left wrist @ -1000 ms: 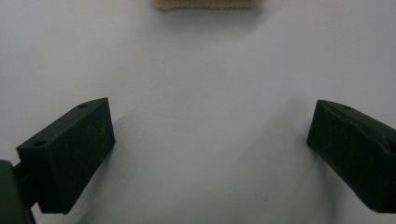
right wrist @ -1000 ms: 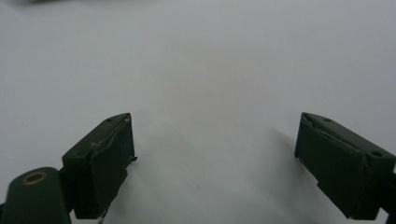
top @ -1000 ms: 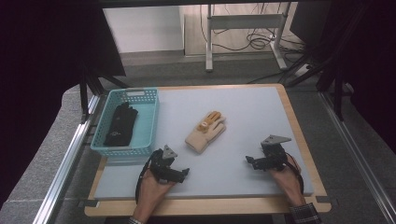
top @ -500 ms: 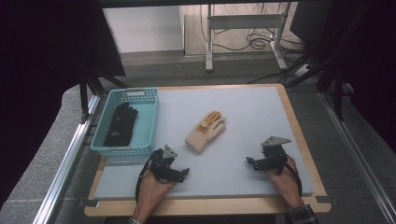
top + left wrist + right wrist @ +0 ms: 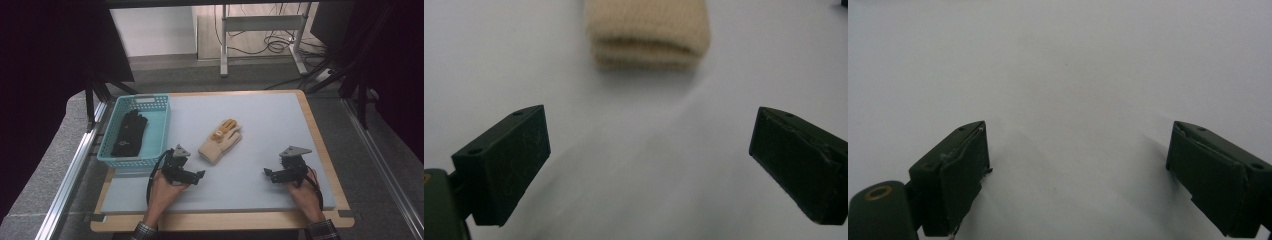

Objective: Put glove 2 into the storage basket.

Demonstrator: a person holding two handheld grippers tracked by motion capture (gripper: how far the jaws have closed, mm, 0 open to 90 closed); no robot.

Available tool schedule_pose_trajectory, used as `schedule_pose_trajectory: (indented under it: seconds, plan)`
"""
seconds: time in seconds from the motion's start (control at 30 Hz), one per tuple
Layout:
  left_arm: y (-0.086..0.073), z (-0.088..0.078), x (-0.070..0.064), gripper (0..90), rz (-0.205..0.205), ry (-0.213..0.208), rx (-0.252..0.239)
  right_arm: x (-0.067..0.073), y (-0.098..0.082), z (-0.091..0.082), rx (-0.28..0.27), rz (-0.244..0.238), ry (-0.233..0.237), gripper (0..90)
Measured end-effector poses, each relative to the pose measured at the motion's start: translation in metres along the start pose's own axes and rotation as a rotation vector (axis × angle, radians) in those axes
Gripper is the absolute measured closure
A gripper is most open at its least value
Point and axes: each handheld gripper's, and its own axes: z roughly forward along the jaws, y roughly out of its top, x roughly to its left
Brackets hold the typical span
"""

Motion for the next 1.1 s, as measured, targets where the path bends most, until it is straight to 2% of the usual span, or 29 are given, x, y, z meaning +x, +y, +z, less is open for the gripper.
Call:
schedule_pose_trajectory:
  seconds: [0.27,0.63,0.87,1.1]
  plan:
    - [0.041,0.016,-0.003,3.4,0.036,-0.007,0.019,0.0,0.0,0.0,0.0,0.0,0.0,9.8]
    - [0.098,0.049,0.001,7.4,0.073,0.042,0.047,0.0,0.0,0.0,-0.001,0.0,0.0,9.8]
    - [0.12,0.078,0.006,7.5,0.06,0.037,0.077,0.0,0.0,0.0,-0.001,0.0,0.001,9.8]
    - [0.121,0.106,0.01,6.4,0.046,0.026,0.132,0.0,0.0,0.0,0.0,0.0,0.001,9.8]
